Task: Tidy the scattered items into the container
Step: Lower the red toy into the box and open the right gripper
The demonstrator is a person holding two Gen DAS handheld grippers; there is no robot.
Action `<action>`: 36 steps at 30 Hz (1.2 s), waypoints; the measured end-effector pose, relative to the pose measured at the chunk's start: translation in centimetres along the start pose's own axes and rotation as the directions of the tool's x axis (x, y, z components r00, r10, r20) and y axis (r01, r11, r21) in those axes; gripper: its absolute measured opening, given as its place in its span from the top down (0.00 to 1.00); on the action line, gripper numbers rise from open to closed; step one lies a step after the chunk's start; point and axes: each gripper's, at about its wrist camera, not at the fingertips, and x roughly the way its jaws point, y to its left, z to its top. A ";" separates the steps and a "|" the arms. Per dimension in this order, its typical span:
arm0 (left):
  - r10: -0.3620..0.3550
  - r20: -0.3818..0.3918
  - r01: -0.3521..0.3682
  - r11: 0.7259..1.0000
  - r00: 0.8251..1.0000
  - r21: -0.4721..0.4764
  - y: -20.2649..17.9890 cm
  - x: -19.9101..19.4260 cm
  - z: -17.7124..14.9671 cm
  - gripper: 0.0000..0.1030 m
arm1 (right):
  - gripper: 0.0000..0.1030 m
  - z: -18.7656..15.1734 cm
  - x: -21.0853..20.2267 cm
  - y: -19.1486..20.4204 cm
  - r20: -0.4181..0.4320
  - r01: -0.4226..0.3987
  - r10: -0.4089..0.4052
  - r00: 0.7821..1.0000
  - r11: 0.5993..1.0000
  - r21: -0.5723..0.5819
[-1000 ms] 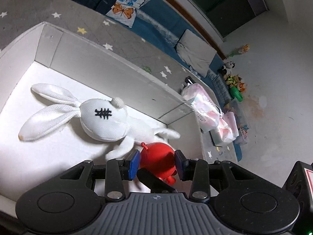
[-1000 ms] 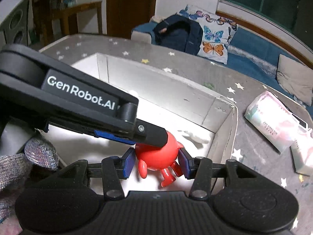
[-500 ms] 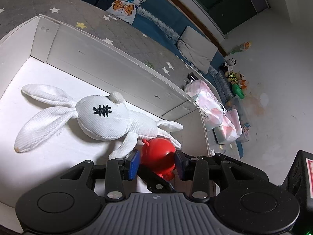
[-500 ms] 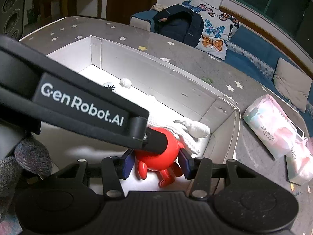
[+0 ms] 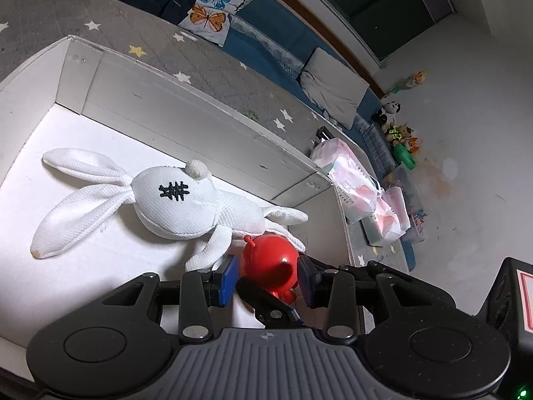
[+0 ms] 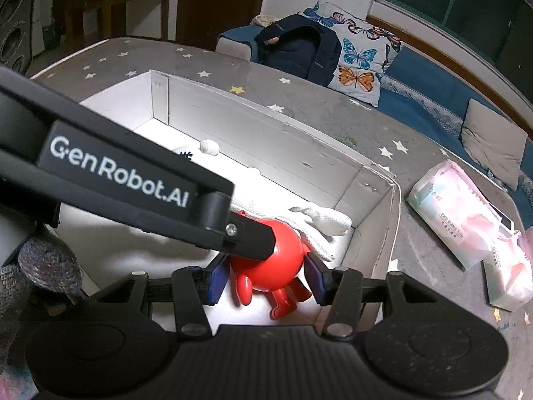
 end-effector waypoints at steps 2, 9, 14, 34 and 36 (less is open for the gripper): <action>0.001 0.005 -0.001 1.000 1.000 0.001 -0.1 -0.2 0.0 0.60 | 0.51 -0.1 -0.3 -0.1 0.008 -0.001 0.001 1.000 1.000 0.008; 0.004 0.029 -0.005 1.000 1.000 0.024 -0.8 -1.5 -0.4 0.60 | 0.46 -0.6 -2.0 -0.5 0.049 -0.019 0.017 0.999 0.999 0.034; 0.015 0.059 -0.019 0.998 0.998 0.062 -1.8 -3.0 -1.1 0.60 | 0.46 -1.2 -4.0 -0.5 0.098 -0.027 0.022 0.995 0.998 0.053; 0.004 0.162 -0.028 0.989 0.987 0.144 -3.7 -10.0 -8.6 0.60 | 0.38 -9.8 -13.5 2.5 0.299 -0.070 0.037 0.954 0.993 0.100; 0.013 0.160 -0.037 0.989 0.987 0.145 -3.6 -10.3 -9.5 0.60 | 0.38 -11.0 -13.7 3.0 0.299 -0.078 0.040 0.954 0.990 0.119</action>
